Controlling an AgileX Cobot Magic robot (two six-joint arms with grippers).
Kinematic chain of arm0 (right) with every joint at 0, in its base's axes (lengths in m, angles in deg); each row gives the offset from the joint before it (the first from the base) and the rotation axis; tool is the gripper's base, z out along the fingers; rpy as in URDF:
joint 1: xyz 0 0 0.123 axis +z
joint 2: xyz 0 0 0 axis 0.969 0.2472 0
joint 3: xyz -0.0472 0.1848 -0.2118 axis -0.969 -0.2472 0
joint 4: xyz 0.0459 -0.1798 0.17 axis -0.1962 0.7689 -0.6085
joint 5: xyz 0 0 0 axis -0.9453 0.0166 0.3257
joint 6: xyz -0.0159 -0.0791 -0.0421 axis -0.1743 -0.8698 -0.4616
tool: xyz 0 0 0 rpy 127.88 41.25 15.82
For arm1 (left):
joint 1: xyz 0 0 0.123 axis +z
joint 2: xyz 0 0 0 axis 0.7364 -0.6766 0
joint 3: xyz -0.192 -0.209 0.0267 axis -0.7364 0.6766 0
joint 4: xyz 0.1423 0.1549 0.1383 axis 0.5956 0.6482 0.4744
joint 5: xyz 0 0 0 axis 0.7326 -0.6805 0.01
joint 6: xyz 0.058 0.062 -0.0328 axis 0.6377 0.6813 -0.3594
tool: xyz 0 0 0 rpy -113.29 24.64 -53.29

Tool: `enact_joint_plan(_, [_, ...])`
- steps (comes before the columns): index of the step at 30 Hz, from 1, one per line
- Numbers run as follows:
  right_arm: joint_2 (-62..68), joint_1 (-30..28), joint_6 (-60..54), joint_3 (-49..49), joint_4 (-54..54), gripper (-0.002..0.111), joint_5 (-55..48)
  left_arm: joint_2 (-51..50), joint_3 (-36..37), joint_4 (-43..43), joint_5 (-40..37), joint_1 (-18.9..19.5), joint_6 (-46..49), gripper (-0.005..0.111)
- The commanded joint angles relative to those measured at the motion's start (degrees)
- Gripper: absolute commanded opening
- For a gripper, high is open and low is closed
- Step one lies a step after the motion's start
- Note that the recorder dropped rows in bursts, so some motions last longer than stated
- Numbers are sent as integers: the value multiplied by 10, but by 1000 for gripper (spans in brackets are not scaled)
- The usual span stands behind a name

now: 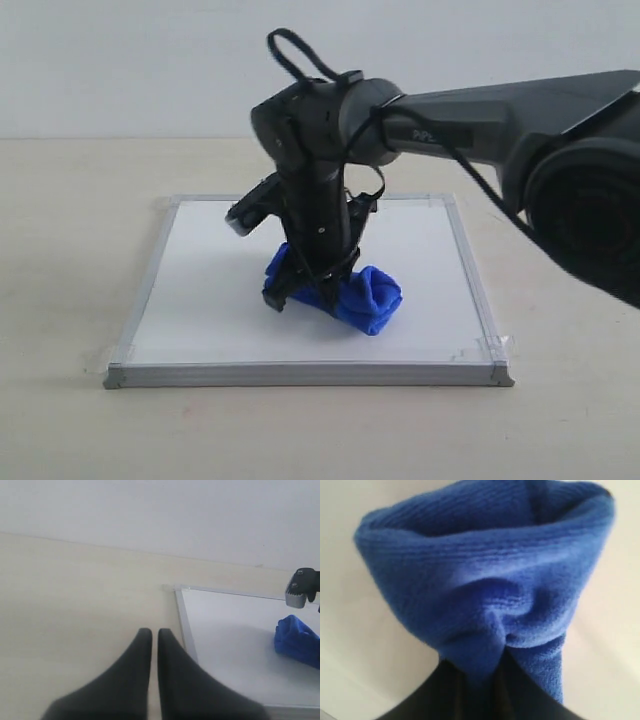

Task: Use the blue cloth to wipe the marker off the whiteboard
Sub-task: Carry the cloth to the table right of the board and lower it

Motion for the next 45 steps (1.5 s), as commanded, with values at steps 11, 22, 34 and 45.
enact_joint_plan(11, [-65,-201,33,-94,-134,0,34,1,2,0,0,2,4,4])
enact_joint_plan(22, [-254,-232,165,-380,-139,0,331,1,2,0,0,2,4,4])
enact_joint_plan(34, [-266,-232,353,-428,41,0,361,1,2,0,0,2,4,4])
enact_joint_plan(45, [-266,-232,377,-428,98,0,328,1,2,0,0,2,4,4])
